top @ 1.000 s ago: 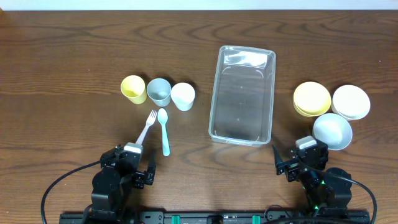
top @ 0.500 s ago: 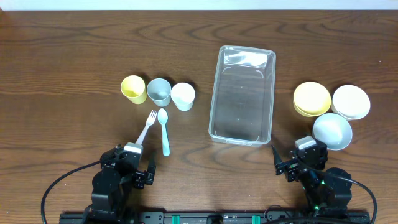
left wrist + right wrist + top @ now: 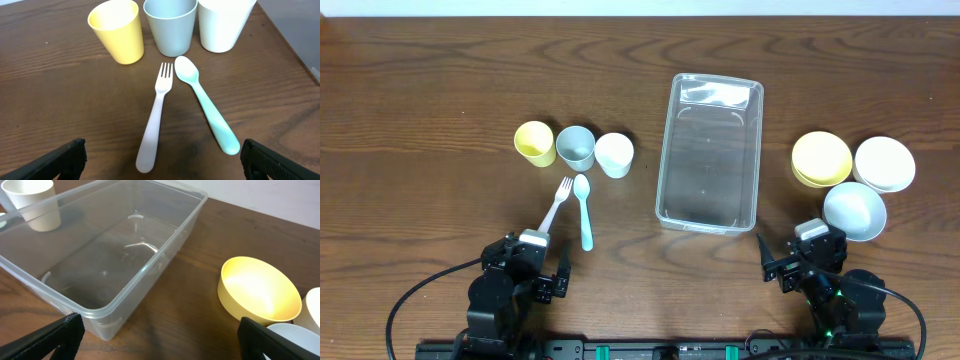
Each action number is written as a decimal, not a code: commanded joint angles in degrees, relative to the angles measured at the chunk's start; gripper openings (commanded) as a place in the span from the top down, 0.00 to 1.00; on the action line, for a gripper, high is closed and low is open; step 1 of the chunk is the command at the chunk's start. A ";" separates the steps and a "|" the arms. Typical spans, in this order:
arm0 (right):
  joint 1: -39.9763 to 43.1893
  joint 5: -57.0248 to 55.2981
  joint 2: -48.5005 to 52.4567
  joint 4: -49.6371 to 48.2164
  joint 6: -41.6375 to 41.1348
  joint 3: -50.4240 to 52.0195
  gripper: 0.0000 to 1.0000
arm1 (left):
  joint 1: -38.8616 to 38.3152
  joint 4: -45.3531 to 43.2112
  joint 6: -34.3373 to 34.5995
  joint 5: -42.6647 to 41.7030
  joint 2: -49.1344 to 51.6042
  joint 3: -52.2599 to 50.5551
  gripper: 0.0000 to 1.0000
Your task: Pack container
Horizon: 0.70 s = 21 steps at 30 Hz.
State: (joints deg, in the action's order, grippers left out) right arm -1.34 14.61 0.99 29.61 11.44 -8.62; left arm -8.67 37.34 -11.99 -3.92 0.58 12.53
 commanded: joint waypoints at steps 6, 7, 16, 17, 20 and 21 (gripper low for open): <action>0.31 0.87 -0.17 -0.04 -0.70 0.02 0.01 | 0.35 -0.13 0.28 -0.17 -0.31 -0.26 0.02; 0.31 0.92 -0.17 -0.39 -0.76 0.02 0.01 | 0.35 -0.13 0.28 -0.17 -0.31 -0.26 0.02; 0.28 8.98 2.47 -4.50 -12.70 -6.69 0.01 | 0.35 -0.13 0.28 -0.17 -0.31 -0.26 0.02; 0.31 8.09 4.22 -4.28 -12.70 -8.90 0.01 | 0.35 -0.13 0.28 -0.17 -0.31 -0.26 0.02; 0.31 4.63 12.24 -0.96 -12.70 -17.33 0.01 | 0.35 -0.13 0.28 -0.17 -0.31 -0.26 0.02; 0.31 3.52 16.22 1.14 -12.70 -20.98 0.01 | 0.35 -0.13 0.28 -0.17 -0.31 -0.26 0.02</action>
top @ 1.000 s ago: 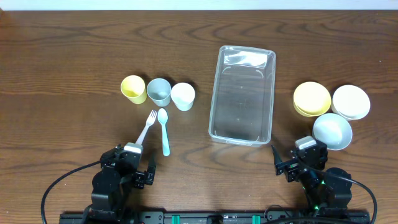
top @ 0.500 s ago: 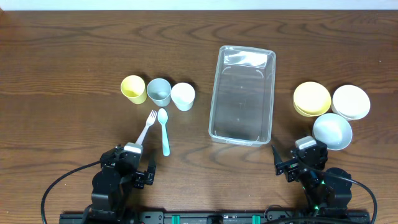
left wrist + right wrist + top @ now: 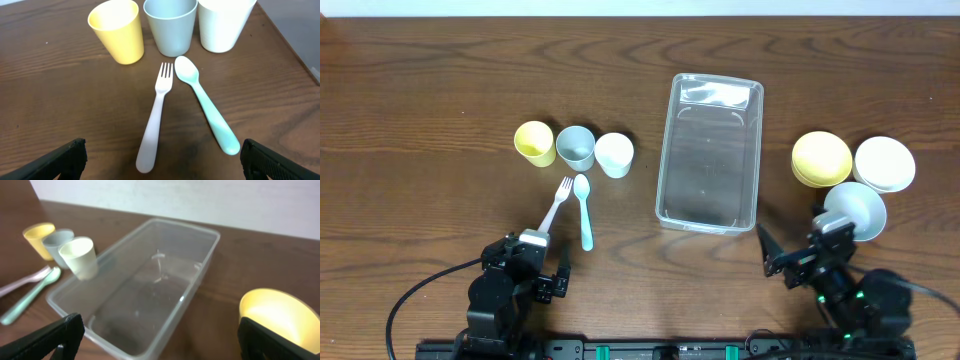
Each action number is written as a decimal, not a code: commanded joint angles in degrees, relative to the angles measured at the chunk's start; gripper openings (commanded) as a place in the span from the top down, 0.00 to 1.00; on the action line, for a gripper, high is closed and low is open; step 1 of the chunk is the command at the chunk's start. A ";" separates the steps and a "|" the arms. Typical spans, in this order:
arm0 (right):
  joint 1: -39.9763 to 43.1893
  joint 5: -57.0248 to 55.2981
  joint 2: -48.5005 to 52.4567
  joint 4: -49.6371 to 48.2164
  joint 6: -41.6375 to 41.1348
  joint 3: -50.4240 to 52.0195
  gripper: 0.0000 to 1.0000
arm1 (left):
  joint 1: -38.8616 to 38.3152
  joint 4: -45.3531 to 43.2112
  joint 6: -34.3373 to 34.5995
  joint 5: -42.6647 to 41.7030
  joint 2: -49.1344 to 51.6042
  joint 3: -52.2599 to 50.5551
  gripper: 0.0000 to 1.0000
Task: Pack container
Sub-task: 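Reach right gripper to the light-blue bowl and grasp its rim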
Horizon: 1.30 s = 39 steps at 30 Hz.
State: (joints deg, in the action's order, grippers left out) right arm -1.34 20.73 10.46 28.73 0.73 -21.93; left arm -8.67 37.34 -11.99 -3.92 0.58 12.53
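Observation:
The clear plastic container (image 3: 710, 150) lies empty at the table's middle. Left of it stand a yellow cup (image 3: 534, 142), a grey-blue cup (image 3: 575, 147) and a white cup (image 3: 614, 155). In front of the cups lie a pale fork (image 3: 556, 203) and a teal spoon (image 3: 584, 212). To the right are a yellow bowl (image 3: 821, 158), a white bowl (image 3: 884, 163) and a pale grey bowl (image 3: 855, 210). My left gripper (image 3: 162, 162) is open just short of the fork's handle. My right gripper (image 3: 162, 342) is open, raised near the container's near right corner, holding nothing.
The wooden table (image 3: 440, 80) runs bare along the back and far left. The right arm partly overlaps the pale grey bowl's near edge in the overhead view. Cables trail along the front edge.
The right arm has shifted a little to the right and its wrist has risen and tilted, so its view now takes in the whole container, the cups and cutlery. The left arm is unchanged.

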 commanded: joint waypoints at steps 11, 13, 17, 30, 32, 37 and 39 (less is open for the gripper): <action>0.31 -0.76 57.96 32.20 -0.15 -52.76 0.01 | 0.35 -0.13 0.28 -0.17 -0.31 -0.26 0.02; 0.33 -4.02 63.95 34.40 0.68 -57.02 0.01 | 0.35 -0.13 0.28 -0.17 -0.31 -0.26 0.02; 1.95 -21.64 72.28 34.97 -13.46 -59.80 0.01 | 0.35 -0.13 0.28 -0.17 -0.31 -0.26 0.02; 19.80 -25.57 83.03 37.90 -21.07 -54.03 0.01 | 0.35 -0.13 0.28 -0.17 -0.31 -0.26 0.02; 23.47 -24.41 83.06 37.20 -21.05 -51.93 0.01 | 0.35 -0.13 0.28 -0.17 -0.31 -0.26 0.02; 29.22 -23.32 83.10 32.76 -21.09 -45.62 0.02 | 0.35 -0.13 0.28 -0.17 -0.31 -0.26 0.02; 30.29 -23.32 83.10 30.62 -21.81 -43.01 0.04 | 0.35 -0.13 0.28 -0.17 -0.31 -0.26 0.02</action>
State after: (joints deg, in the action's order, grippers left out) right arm 27.77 -3.25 93.27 60.60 -19.31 -67.59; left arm -8.67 37.34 -11.99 -3.95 0.54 12.45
